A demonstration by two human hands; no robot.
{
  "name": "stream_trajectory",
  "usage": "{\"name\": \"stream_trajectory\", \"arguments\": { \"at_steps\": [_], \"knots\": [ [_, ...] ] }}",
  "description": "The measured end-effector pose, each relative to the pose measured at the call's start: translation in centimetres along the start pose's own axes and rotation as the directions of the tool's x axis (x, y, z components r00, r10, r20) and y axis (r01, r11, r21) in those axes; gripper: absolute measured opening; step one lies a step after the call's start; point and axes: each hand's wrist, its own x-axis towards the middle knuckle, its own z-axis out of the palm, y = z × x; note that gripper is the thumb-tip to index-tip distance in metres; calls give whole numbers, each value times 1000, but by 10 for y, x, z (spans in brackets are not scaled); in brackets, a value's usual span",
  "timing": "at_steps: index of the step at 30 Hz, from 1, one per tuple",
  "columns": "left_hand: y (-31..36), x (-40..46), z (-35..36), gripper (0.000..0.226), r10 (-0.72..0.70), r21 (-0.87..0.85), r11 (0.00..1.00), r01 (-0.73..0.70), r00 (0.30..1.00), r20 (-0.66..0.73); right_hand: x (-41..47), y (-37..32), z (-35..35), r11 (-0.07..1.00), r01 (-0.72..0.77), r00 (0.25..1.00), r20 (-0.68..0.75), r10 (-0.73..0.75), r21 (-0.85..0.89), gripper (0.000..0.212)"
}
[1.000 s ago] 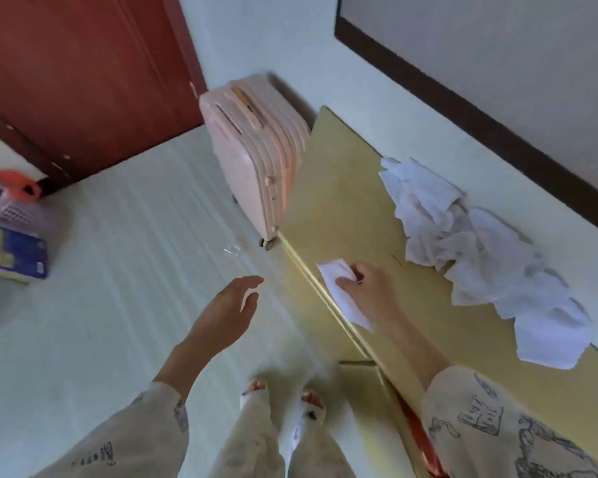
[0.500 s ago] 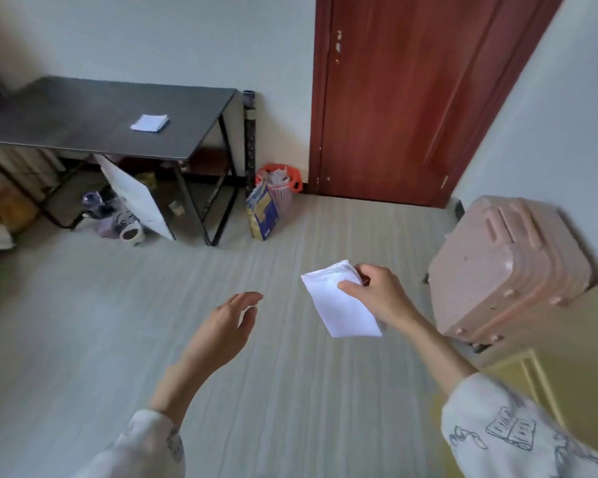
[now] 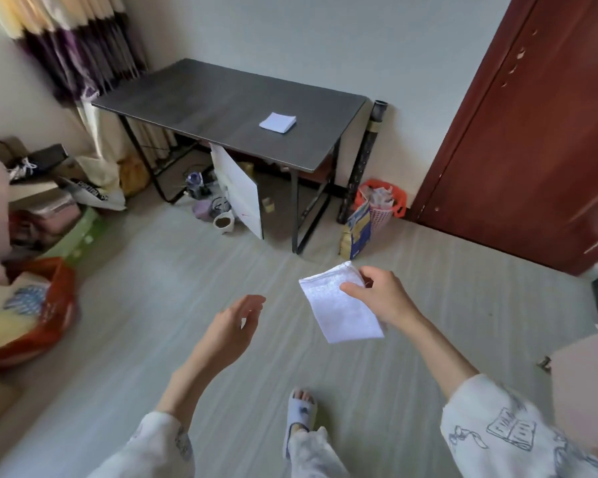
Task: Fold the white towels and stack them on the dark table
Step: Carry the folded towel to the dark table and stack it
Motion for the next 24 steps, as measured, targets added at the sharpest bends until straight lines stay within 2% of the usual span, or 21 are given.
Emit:
{"name": "stream_trajectory", "arguments": {
  "at_steps": [5,11,15,19,24],
  "knots": [
    [-18,108,-27,26,-64,-38,997,64,998,2,119,-33,9,998,64,997,51,-63,-16,28],
    [-26,239,-70,24,-69,-47,996,69,998,1,252,-85,10,992,108,991,84,-103,-57,24],
    [-45,319,-87,23,-87,-75,993,88,996,24,331,-111,16,985,131,984,136,-115,-113,33],
    [-67,405,-99,28,-38,-93,995,44,997,62,411,-130,27,983,132,976,191,-107,-124,27],
    [-83,528,-121,56,112,-127,988,-88,974,196,513,-153,41,985,109,963,261,-71,-135,33]
  ]
}}
